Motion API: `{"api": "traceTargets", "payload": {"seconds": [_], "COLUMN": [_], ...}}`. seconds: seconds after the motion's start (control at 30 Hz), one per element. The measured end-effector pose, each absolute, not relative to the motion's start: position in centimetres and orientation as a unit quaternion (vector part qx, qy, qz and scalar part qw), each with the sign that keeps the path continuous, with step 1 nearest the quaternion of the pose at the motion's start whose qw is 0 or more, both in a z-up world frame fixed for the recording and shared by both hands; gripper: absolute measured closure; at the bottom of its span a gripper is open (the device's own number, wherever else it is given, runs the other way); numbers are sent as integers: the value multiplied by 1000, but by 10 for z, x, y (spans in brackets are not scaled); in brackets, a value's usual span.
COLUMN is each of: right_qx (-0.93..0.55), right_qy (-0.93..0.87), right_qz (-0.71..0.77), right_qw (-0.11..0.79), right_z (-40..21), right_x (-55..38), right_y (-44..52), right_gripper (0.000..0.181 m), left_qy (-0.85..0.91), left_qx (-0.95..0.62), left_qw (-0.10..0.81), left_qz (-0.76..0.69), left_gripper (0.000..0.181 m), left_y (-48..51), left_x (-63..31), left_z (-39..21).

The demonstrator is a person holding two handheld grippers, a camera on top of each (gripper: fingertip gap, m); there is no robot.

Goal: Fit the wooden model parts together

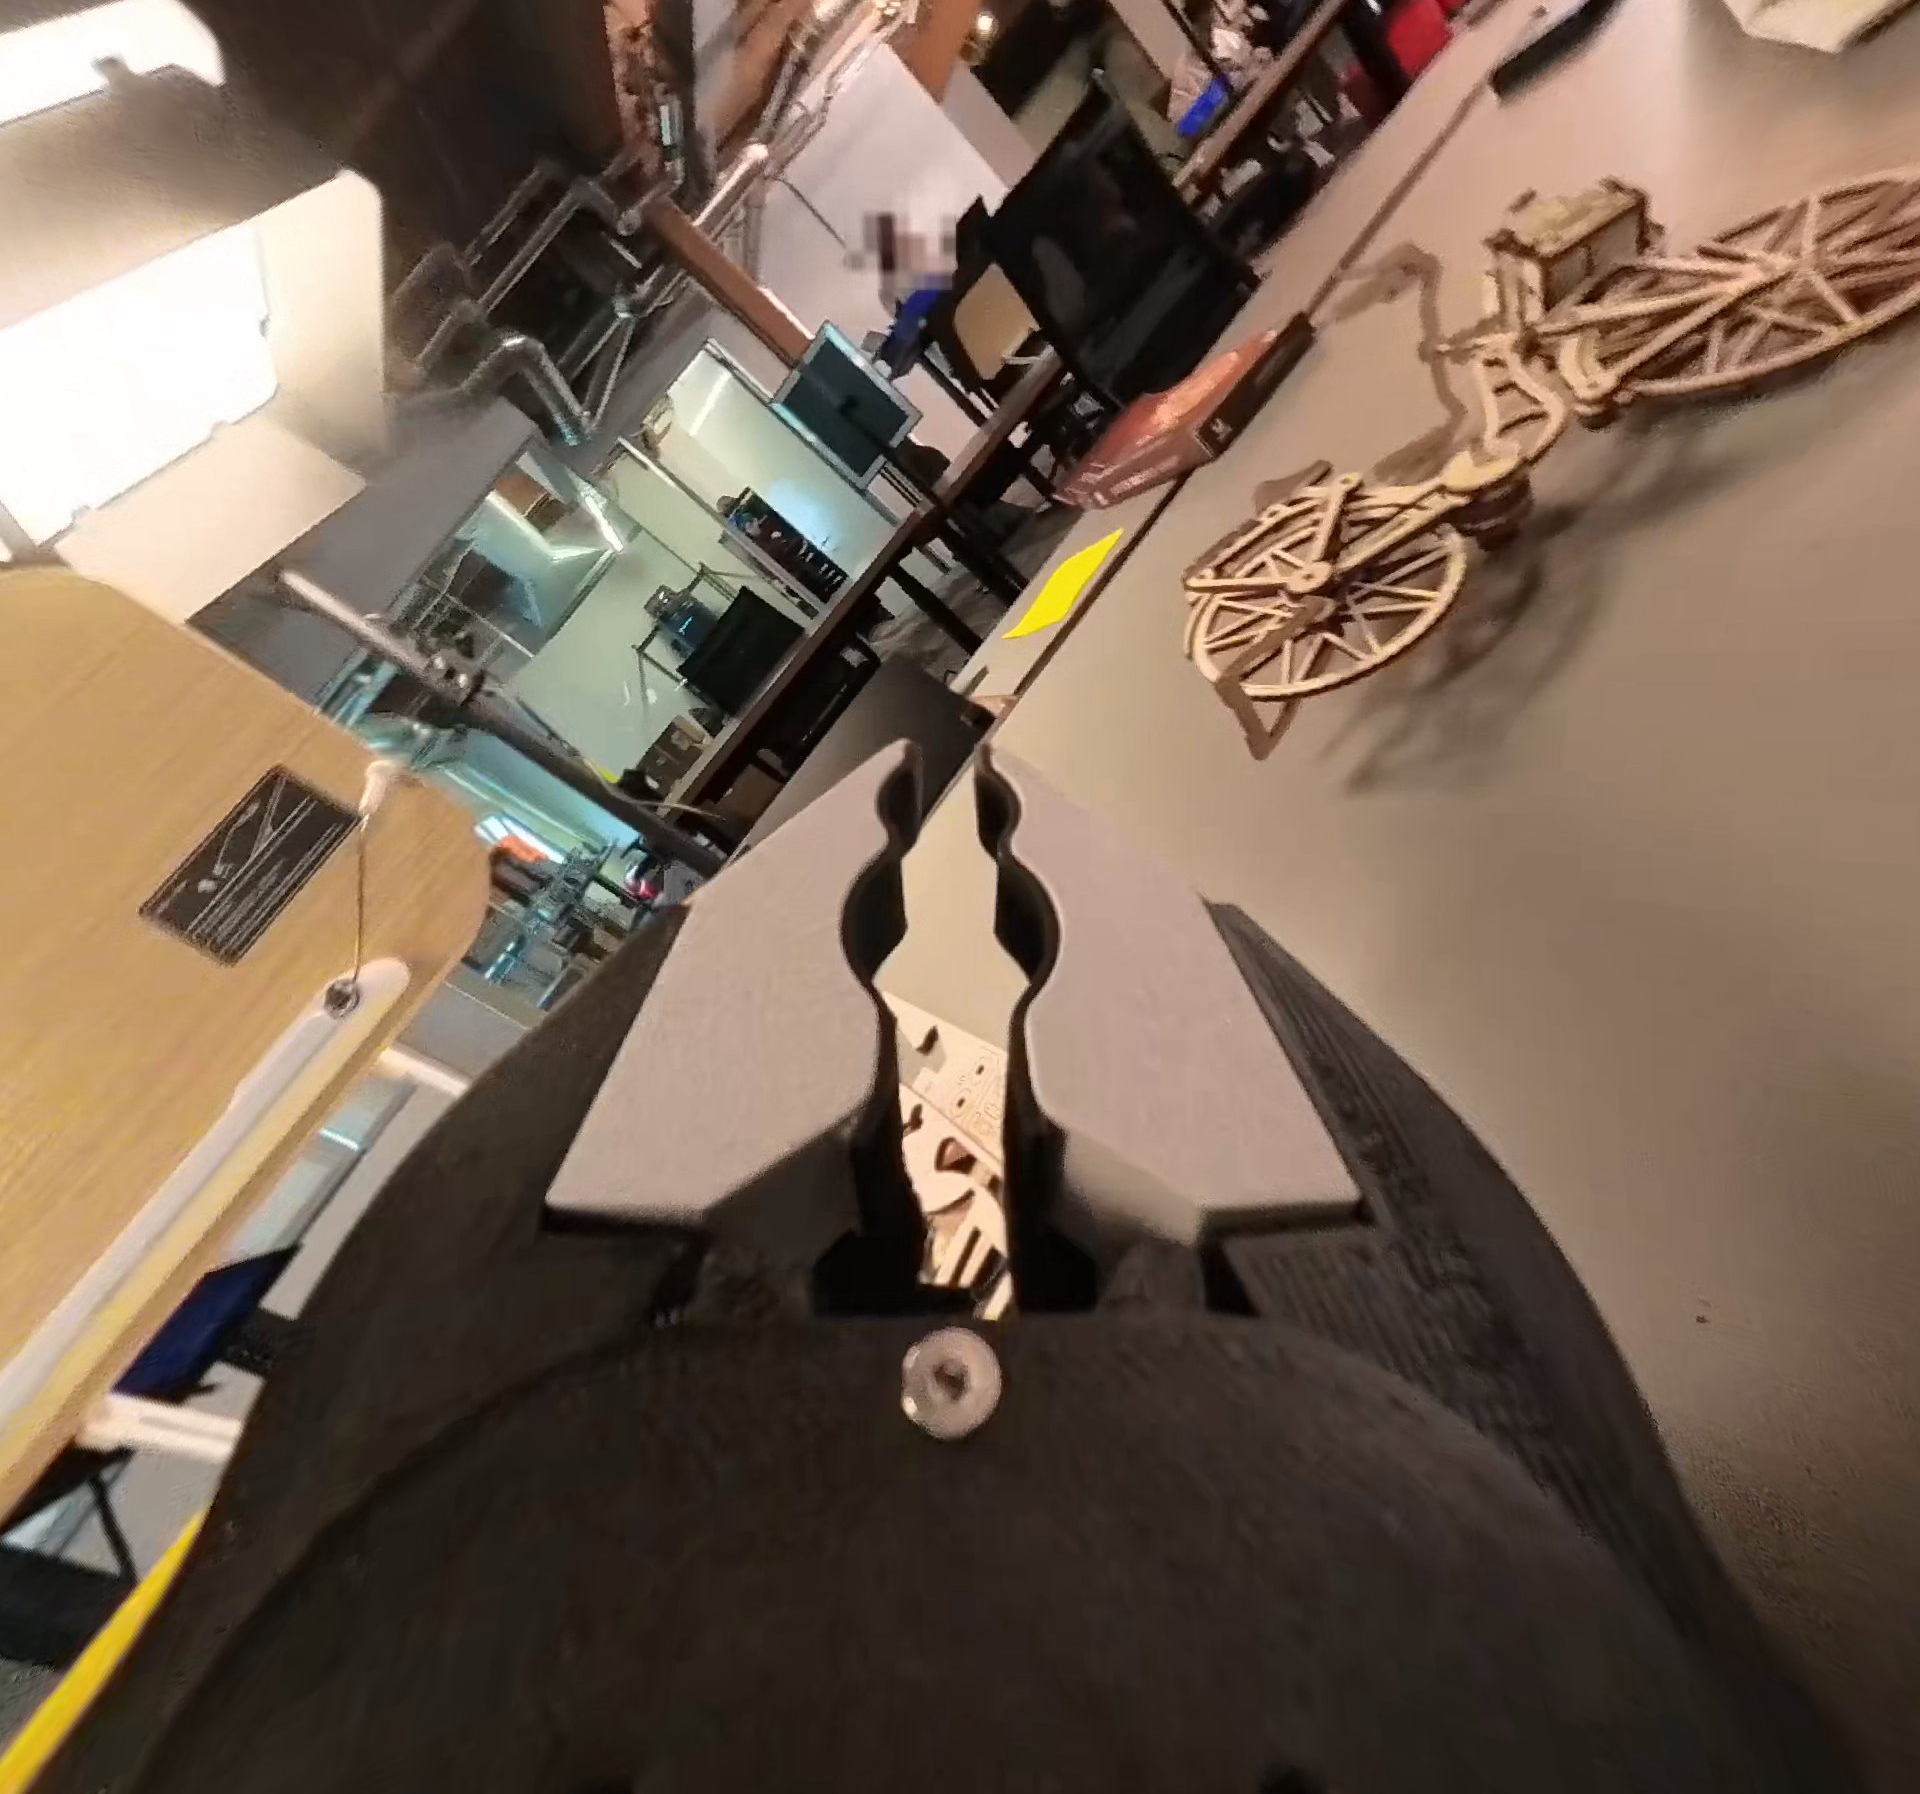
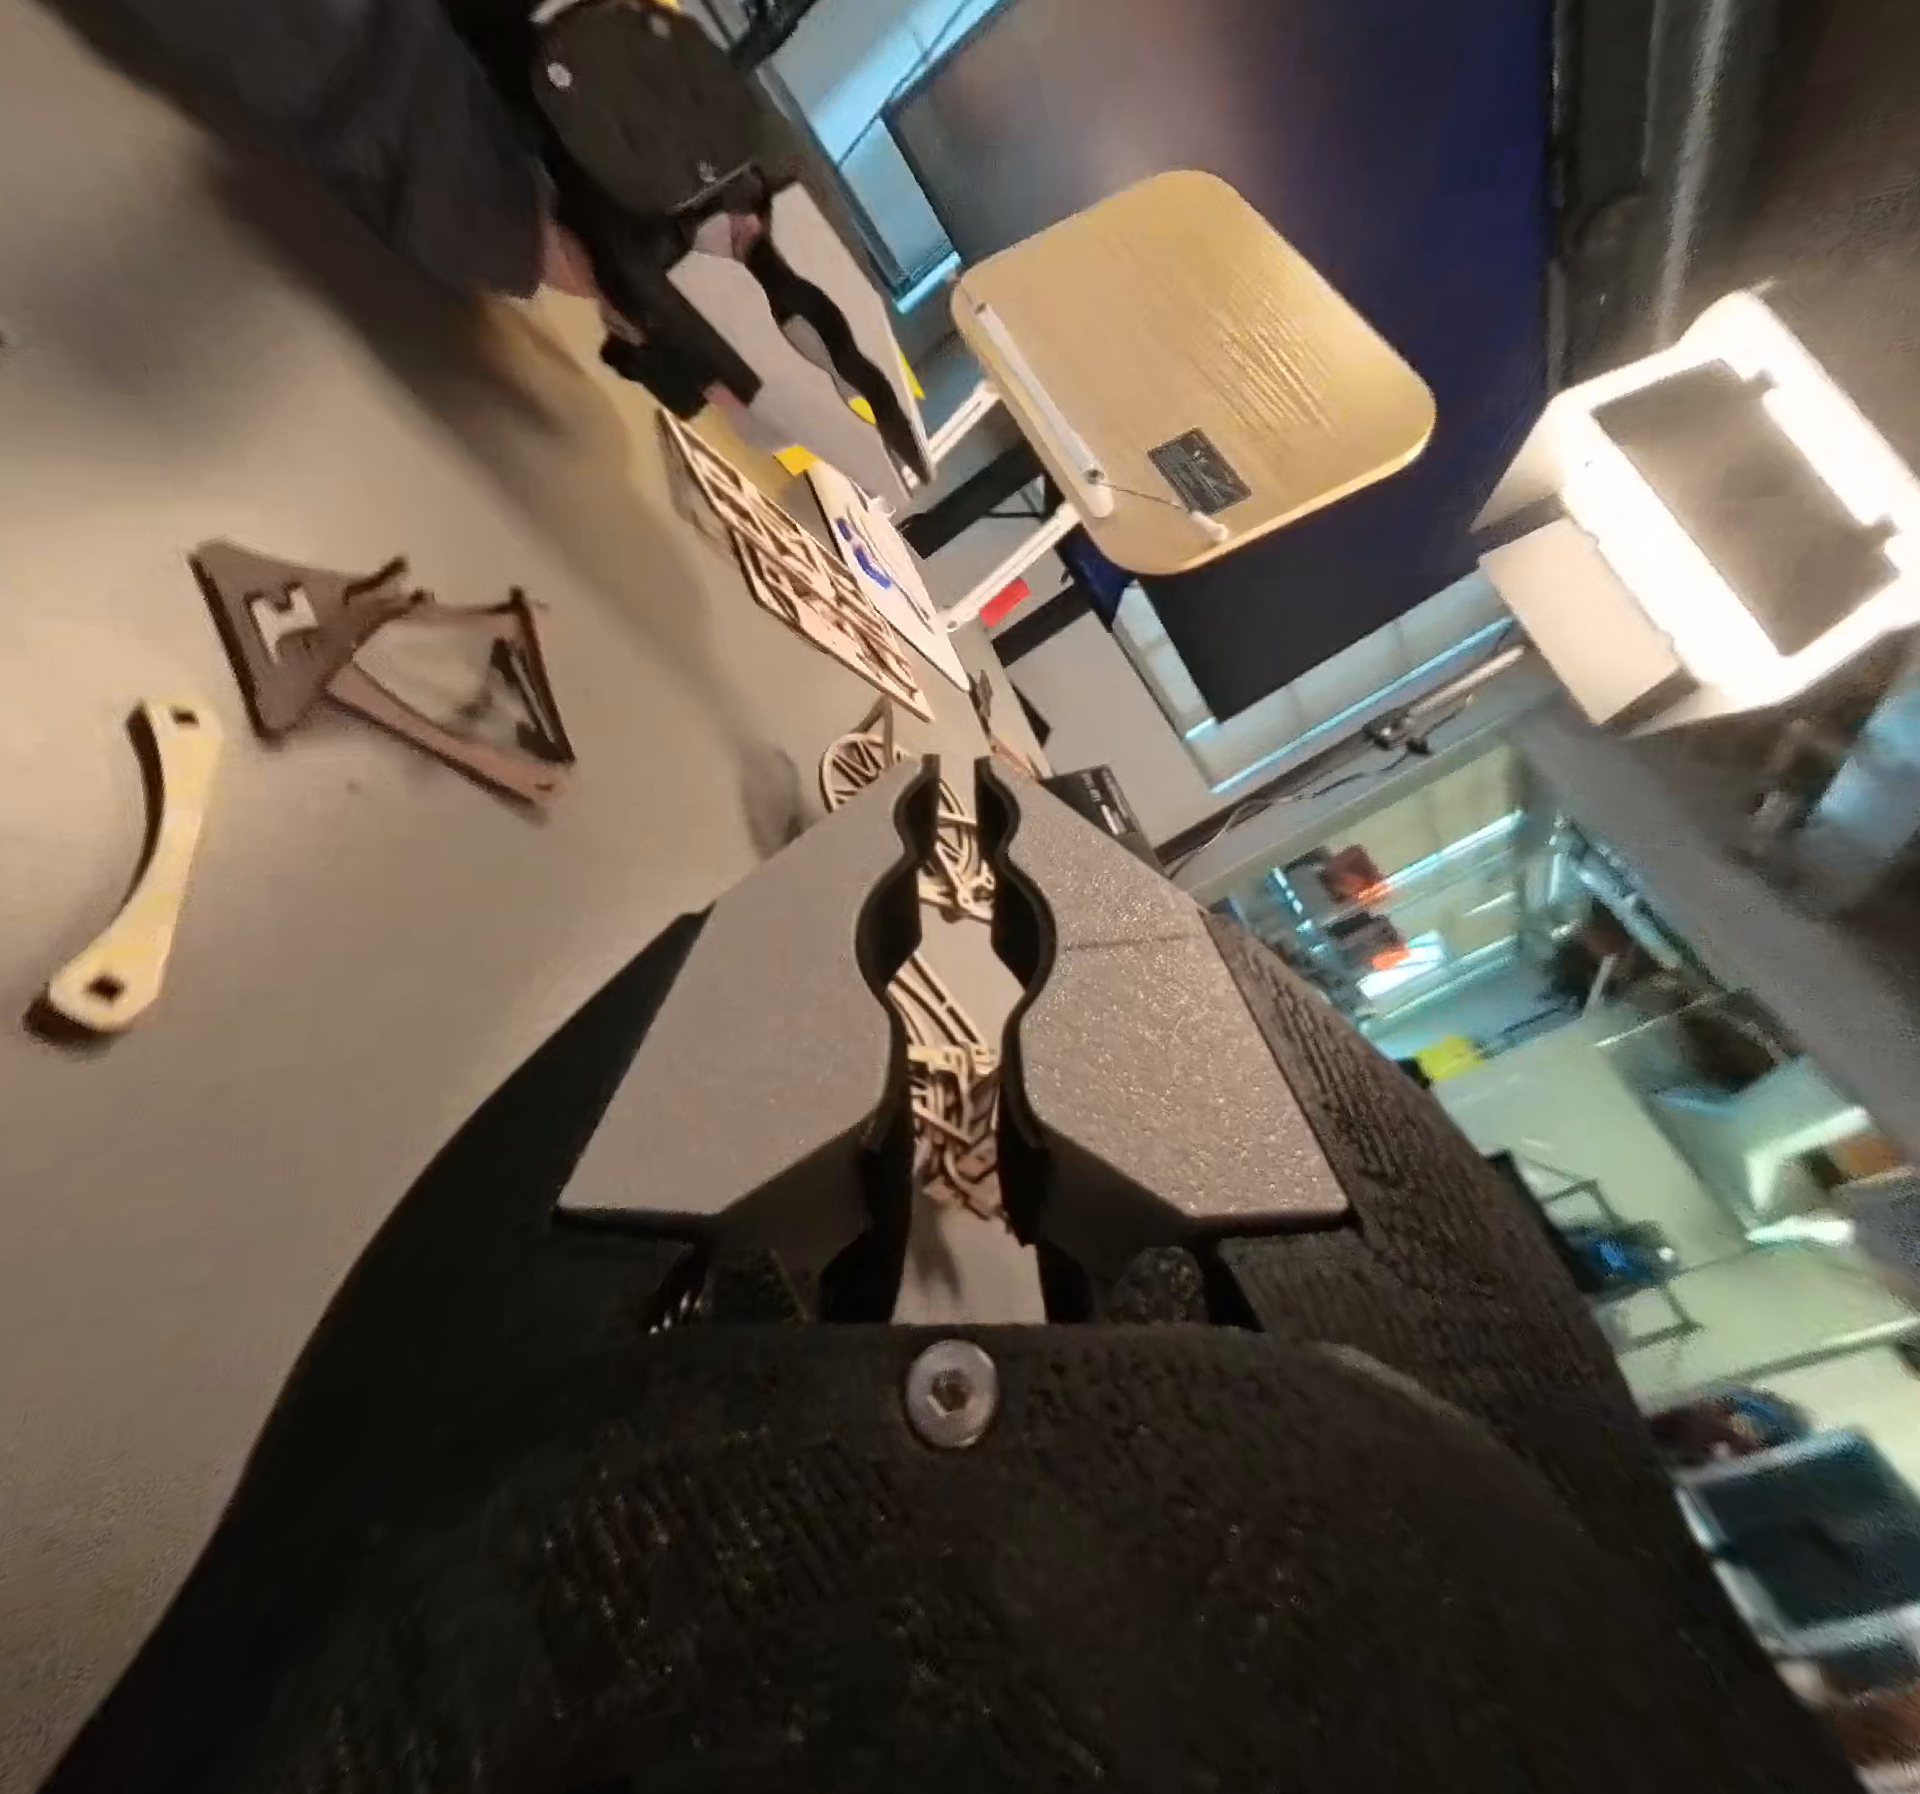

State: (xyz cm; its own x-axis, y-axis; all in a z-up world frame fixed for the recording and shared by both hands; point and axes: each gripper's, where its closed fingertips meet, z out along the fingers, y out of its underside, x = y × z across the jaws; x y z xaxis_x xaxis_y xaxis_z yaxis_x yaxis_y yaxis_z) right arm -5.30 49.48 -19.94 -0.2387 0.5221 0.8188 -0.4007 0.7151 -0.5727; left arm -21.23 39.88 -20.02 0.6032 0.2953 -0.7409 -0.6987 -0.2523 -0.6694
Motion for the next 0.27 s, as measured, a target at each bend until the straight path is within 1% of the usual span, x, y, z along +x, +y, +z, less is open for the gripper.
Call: {"api": "traceTargets", "payload": {"seconds": [0.1, 0.27], "right_qx": [-10, 54], "right_qy": [-699, -726], "right_qz": [380, 370], "right_qw": [606, 577], "right_z": [-204, -221], "right_x": [-46, -35], "right_y": [491, 473], "right_gripper": [177, 177], "left_qy": [161, 107], "left_qx": [-683, -696], "left_qw": [571, 585], "left_qz": [426, 402], "left_gripper": [173, 173], "left_y": [402, 395], "left_x": [-214, -229], "left_z": [-208, -209]}}
